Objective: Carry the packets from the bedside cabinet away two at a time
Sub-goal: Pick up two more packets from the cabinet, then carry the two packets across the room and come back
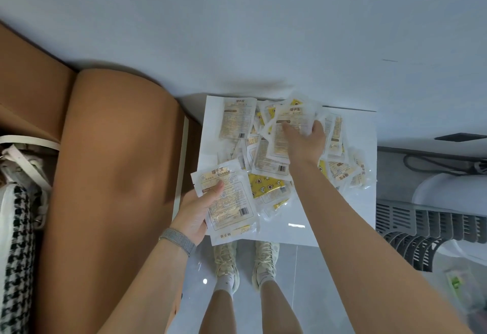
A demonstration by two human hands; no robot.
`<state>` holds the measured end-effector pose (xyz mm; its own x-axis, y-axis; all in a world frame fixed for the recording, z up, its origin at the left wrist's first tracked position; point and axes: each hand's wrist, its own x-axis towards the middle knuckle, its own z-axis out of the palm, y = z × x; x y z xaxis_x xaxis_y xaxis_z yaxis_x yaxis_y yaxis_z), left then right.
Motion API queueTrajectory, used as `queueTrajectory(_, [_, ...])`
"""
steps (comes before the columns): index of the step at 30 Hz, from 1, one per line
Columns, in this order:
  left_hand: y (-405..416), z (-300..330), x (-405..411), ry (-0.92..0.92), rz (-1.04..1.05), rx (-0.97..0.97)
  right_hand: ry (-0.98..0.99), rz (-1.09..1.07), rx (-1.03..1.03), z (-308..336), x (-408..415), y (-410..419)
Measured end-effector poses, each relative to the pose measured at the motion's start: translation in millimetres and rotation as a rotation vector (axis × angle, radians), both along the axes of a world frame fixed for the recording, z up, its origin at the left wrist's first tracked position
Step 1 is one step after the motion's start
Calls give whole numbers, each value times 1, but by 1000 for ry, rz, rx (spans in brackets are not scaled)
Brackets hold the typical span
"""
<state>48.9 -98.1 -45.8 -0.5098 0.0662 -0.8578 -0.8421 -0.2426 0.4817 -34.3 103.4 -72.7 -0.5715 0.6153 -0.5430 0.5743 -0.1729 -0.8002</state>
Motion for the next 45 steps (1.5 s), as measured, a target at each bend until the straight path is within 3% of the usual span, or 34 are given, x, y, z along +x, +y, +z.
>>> queueTrajectory(3, [2, 5, -2, 23, 35, 5, 62, -73, -389, 21, 23, 5])
queueTrajectory(6, [3, 13, -2, 34, 58, -9, 80, 5, -537, 38, 50, 13])
queueTrajectory(12, [-15, 42, 13, 79, 156, -85, 103, 151, -513, 68, 76, 31])
queueTrajectory(22, [-92, 150, 136, 180, 538, -133, 100, 728, -361, 189, 119, -34])
queueTrajectory(29, [-155, 224, 282, 292, 760, -170, 163, 1055, -398, 264, 214, -135])
queueTrajectory(40, [-210, 293, 650, 310, 1258, -325, 91, 1661, -437, 327, 504, -304])
queueTrajectory(45, [-238, 313, 754, 330, 1461, -398, 75, 1875, -453, 344, 593, -369])
